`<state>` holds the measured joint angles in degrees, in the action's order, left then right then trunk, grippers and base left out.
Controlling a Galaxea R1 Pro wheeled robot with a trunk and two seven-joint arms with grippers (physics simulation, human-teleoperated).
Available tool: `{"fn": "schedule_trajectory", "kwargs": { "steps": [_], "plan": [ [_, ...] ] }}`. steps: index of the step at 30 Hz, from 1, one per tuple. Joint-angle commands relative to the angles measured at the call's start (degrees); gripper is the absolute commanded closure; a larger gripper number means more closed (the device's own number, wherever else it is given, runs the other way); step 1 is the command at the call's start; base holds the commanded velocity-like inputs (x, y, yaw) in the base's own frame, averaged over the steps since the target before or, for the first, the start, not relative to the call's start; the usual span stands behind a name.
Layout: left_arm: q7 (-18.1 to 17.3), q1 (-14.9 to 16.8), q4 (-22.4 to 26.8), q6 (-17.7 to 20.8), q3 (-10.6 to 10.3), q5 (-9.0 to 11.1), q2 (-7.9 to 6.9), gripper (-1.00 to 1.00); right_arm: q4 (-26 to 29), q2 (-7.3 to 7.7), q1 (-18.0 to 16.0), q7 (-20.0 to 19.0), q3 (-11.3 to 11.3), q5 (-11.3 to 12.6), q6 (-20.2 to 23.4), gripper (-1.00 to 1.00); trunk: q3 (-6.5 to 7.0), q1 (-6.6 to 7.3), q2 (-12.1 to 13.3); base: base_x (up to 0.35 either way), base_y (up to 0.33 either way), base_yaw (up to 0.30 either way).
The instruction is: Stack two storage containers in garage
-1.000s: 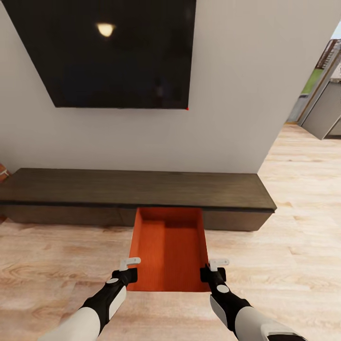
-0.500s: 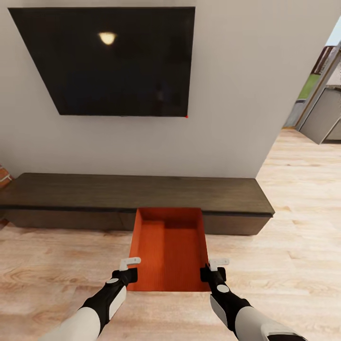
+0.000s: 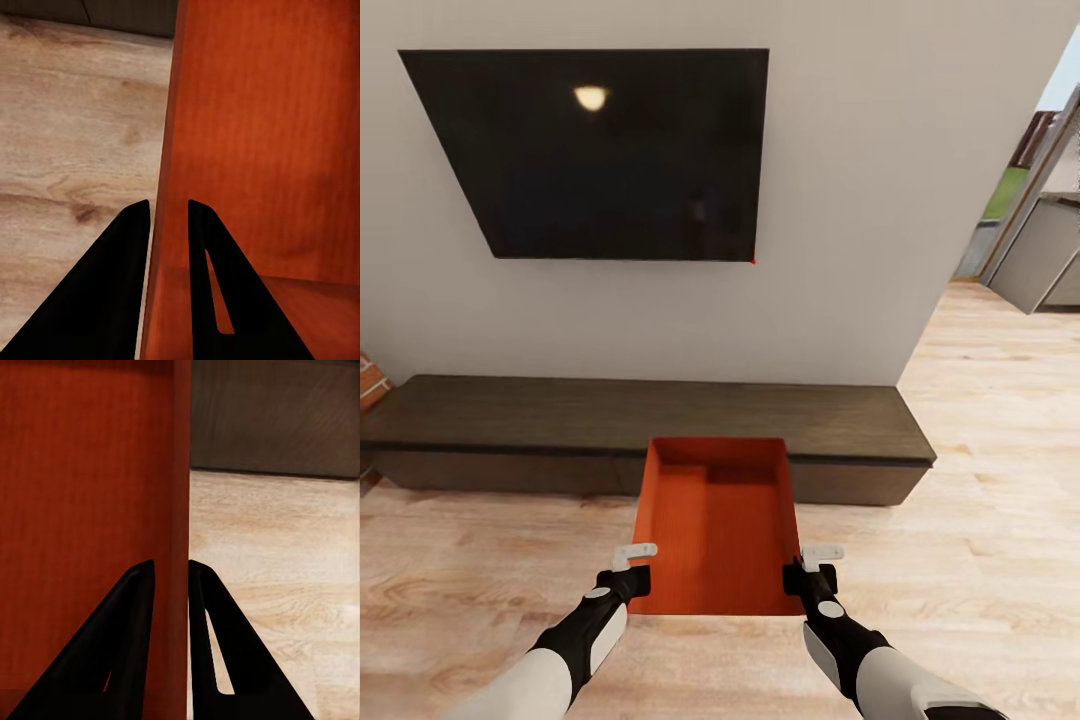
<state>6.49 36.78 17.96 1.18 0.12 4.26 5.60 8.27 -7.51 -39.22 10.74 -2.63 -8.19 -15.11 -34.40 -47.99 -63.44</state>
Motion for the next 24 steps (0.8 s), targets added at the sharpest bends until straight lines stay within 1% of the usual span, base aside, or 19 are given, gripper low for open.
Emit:
{"fn": "schedule_trajectory", "kwargs": {
  "steps": [1, 18, 24],
  "plan": [
    [1.1, 0.0, -0.1, 0.1, 0.1, 0.0, 0.02, 1.0, 2.9, -0.57, -0.1, -0.5, -1.8, -1.3, -1.6, 1.0, 0.23, 0.22, 0.4, 0.0, 0.0, 0.0],
    [1.1, 0.0, -0.1, 0.1, 0.1, 0.0, 0.02, 1.0, 2.9, -0.57, -0.1, -0.5, -1.8, -1.3, -1.7, 1.0, 4.85, 3.96, 7.2, 0.0, 0.0, 0.0],
    [1.1, 0.0, 0.0, 0.1, 0.1, 0.0, 0.02, 1.0, 2.9, -0.57, -0.1, -0.5, -1.8, -1.3, -1.7, 1.0, 5.41, 3.96, 7.2, 0.0, 0.0, 0.0]
  ]
}}
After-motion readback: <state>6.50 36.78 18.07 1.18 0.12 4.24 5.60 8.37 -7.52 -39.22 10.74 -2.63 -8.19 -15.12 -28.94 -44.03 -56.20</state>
